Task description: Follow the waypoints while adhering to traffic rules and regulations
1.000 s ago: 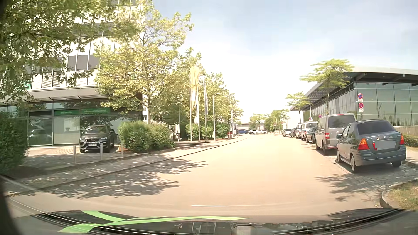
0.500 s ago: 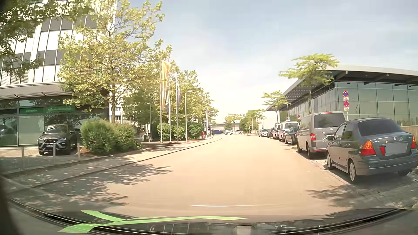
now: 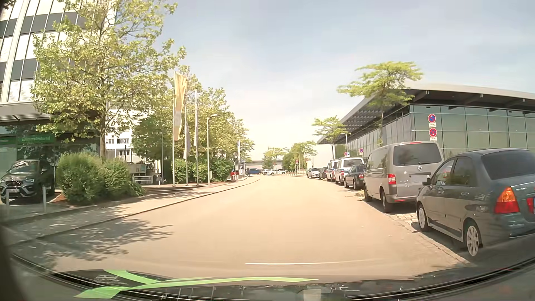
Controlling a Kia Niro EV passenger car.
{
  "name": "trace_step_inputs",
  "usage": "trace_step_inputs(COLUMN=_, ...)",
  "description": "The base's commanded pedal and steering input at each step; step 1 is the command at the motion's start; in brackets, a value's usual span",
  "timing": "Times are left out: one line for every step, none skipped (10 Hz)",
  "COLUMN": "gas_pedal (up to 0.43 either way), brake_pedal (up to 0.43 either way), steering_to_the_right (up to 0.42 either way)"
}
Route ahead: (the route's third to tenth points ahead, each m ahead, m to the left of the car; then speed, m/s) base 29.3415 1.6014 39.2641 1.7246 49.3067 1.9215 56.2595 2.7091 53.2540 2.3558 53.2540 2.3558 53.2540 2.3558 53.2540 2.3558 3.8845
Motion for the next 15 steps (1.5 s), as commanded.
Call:
trace_step_inputs(gas_pedal=0.110, brake_pedal=0.000, steering_to_the_right=0.072)
trace_step_inputs(gas_pedal=0.110, brake_pedal=0.000, steering_to_the_right=0.054)
trace_step_inputs(gas_pedal=0.110, brake_pedal=0.000, steering_to_the_right=0.037)
trace_step_inputs(gas_pedal=0.110, brake_pedal=0.000, steering_to_the_right=0.024)
trace_step_inputs(gas_pedal=0.110, brake_pedal=0.000, steering_to_the_right=0.020)
trace_step_inputs(gas_pedal=0.110, brake_pedal=0.000, steering_to_the_right=0.020)
trace_step_inputs(gas_pedal=0.110, brake_pedal=0.000, steering_to_the_right=0.019)
trace_step_inputs(gas_pedal=0.110, brake_pedal=0.000, steering_to_the_right=0.016)
trace_step_inputs(gas_pedal=0.118, brake_pedal=0.000, steering_to_the_right=0.015)
trace_step_inputs(gas_pedal=0.130, brake_pedal=0.000, steering_to_the_right=0.015)
trace_step_inputs(gas_pedal=0.130, brake_pedal=0.000, steering_to_the_right=0.014)
trace_step_inputs(gas_pedal=0.130, brake_pedal=0.000, steering_to_the_right=0.011)
trace_step_inputs(gas_pedal=0.130, brake_pedal=0.000, steering_to_the_right=0.009)
trace_step_inputs(gas_pedal=0.130, brake_pedal=0.000, steering_to_the_right=0.009)
trace_step_inputs(gas_pedal=0.130, brake_pedal=0.000, steering_to_the_right=0.009)
